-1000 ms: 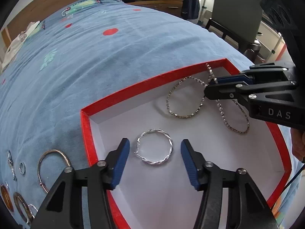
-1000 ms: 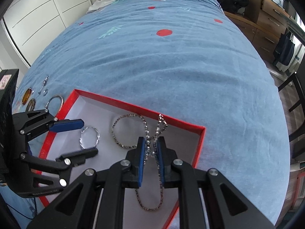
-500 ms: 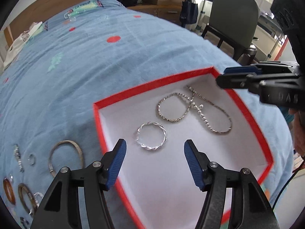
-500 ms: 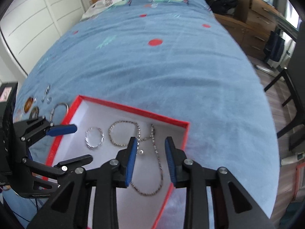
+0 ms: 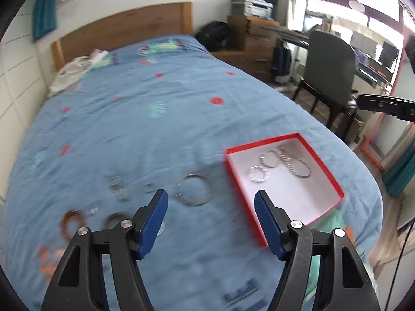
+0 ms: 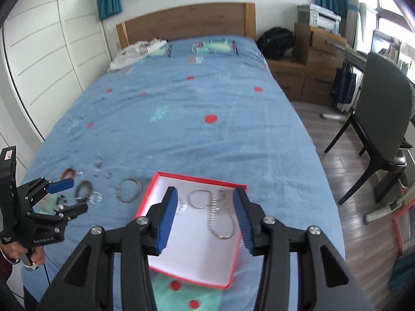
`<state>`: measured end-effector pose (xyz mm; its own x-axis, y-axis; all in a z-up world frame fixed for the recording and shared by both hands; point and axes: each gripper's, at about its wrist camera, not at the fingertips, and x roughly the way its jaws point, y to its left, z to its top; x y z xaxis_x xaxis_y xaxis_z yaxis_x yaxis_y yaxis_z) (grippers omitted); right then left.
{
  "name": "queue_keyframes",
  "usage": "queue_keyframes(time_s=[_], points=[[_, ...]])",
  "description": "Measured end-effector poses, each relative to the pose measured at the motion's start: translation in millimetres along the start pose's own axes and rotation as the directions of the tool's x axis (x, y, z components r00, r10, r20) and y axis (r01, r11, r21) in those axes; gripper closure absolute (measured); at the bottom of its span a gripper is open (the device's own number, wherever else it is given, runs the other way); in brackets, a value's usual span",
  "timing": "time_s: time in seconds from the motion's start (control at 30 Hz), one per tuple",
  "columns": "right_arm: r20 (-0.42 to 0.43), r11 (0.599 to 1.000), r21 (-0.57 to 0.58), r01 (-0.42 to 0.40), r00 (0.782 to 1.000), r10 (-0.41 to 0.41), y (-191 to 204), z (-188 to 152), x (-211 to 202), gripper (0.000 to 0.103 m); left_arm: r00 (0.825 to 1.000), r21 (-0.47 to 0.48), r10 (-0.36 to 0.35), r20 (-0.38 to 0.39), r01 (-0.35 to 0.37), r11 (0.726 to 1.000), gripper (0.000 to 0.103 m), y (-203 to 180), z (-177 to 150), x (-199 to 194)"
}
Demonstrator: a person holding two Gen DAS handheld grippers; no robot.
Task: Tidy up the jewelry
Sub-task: 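Withdraw both tools from the box back toward the jewelry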
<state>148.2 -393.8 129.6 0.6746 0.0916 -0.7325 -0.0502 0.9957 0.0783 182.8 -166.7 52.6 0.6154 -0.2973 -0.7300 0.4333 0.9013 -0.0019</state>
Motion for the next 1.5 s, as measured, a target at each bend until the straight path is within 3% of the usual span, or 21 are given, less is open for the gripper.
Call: queue_keyframes(time_s=[0.1, 0.4, 0.73, 1.0, 1.3, 1.5], points=[[0.042, 1.000, -0.009, -0.017, 0.999, 0.017, 28, -3, -31, 0.059, 0.998, -0.032, 0.059, 0.028, -0.058, 0.998, 0.016, 33, -16, -40], [0.121, 0.996, -0.063, -0.060, 0.990, 0.067, 103, -17, -91, 0.053, 0.971, -0.167, 0.220, 0.094, -0.203, 0.965, 0.012, 134, -70, -137], [0.172, 0.994, -0.061, -0.094, 0.980, 0.103, 165, -37, -126, 0.047, 0.946, -0.268, 0.286, 0.153, -0.239, 0.933, 0.008, 193, -109, -197], [0.205, 0.996, -0.021, -0.085, 0.975, 0.087, 186, -43, -111, 0.042, 0.948, -0.288, 0.292, 0.125, -0.246, 0.925, 0.004, 210, -132, -179], [0.123, 0.995, -0.057, -0.078, 0.989, 0.085, 207, -60, -47, 0.041, 0.962, -0.293, 0.272, 0.032, -0.251, 0.922, 0.004, 212, -160, -110], [0.050, 0.989, -0.069, -0.127, 0.990, 0.131, 221, -76, 0, 0.041, 0.966, -0.287, 0.258, -0.022, -0.253, 0.924, 0.004, 214, -174, -71]])
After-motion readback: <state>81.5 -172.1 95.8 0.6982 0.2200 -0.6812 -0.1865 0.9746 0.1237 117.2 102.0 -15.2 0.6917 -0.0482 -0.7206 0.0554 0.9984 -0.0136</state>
